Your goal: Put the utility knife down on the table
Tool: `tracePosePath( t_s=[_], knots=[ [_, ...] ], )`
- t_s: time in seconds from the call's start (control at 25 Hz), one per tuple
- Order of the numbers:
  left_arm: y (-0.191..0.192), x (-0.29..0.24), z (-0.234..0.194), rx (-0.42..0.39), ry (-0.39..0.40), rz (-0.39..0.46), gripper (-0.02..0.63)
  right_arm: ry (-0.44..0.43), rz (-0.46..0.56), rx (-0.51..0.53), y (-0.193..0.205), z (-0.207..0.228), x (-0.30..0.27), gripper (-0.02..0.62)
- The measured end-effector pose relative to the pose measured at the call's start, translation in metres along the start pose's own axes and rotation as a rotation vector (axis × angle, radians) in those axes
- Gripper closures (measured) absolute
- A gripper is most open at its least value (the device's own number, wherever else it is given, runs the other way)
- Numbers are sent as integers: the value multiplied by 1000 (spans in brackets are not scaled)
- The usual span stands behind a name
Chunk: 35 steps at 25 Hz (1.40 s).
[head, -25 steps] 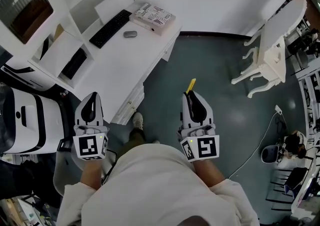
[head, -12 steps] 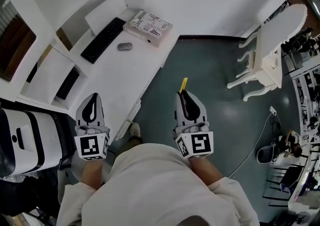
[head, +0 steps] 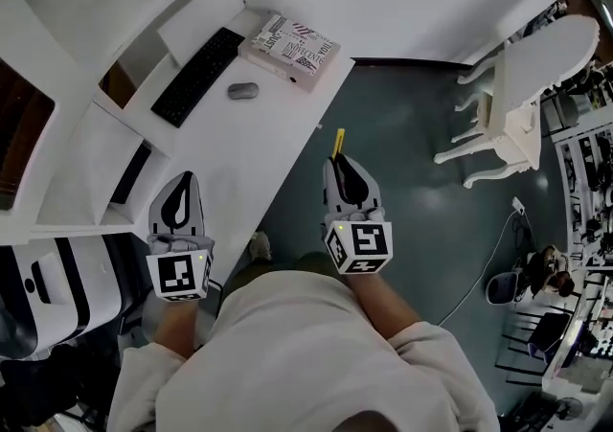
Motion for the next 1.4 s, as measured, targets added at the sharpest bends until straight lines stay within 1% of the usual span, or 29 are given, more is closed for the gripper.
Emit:
tracePosePath(
  t_s=[0.16, 0.32, 0.6, 0.8, 1.2, 1.4],
  knots=[
    [7, -10, -8, 10, -11, -21, 605, 0, -57, -9, 13, 3, -31, 528],
    [6, -19, -12, 11, -44, -41, 604, -16, -112, -23, 25, 12, -65, 528],
    [7, -29, -14, 29, -105, -86, 604, -44, -268, -80, 60, 29, -134, 526],
    [17, -36, -15, 42, -133, -135, 605, -60, -372, -110, 90, 34, -171, 526],
    [21, -56, -20, 46, -152, -198, 605, -53, -565, -152, 141, 43, -232, 527],
    [25, -62, -23, 52, -163, -224, 605, -41, -666, -168, 169, 45, -252, 528]
  ],
)
Point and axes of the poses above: the fingertips, and each gripper's own axes: x backward along the fingers, z to its right, y out of its underside, the point moved 9 cm from there along x, backward along the fingers, and after that the axes turned 10 degrees about -z, right-handed, at the moved point
